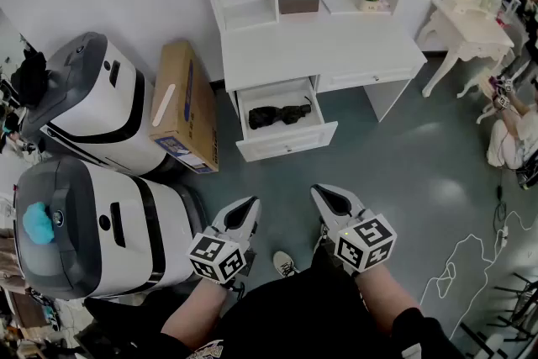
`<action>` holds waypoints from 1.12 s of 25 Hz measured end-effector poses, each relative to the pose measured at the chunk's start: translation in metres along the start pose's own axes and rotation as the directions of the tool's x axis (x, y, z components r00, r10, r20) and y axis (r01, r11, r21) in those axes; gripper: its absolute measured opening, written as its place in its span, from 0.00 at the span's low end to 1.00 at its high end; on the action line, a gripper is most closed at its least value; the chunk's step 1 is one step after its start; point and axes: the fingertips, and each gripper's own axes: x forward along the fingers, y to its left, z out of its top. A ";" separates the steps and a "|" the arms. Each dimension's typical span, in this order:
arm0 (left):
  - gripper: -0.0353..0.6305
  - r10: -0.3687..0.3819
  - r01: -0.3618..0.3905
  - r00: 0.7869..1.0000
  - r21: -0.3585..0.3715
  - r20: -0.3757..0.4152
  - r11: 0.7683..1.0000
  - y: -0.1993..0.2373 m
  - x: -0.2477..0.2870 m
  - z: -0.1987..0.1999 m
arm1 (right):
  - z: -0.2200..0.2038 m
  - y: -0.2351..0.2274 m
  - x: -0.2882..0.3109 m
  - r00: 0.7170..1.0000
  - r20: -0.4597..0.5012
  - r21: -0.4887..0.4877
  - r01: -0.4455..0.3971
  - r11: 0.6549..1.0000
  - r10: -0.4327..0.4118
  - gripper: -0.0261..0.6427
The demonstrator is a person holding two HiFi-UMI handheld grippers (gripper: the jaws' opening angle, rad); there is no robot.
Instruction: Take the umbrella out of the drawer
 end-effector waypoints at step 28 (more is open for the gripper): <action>0.05 0.002 -0.002 1.000 -0.021 -0.007 1.000 -0.008 0.018 -0.004 | 0.008 -0.023 0.000 1.000 -0.006 -0.006 0.000 1.000 0.000 0.08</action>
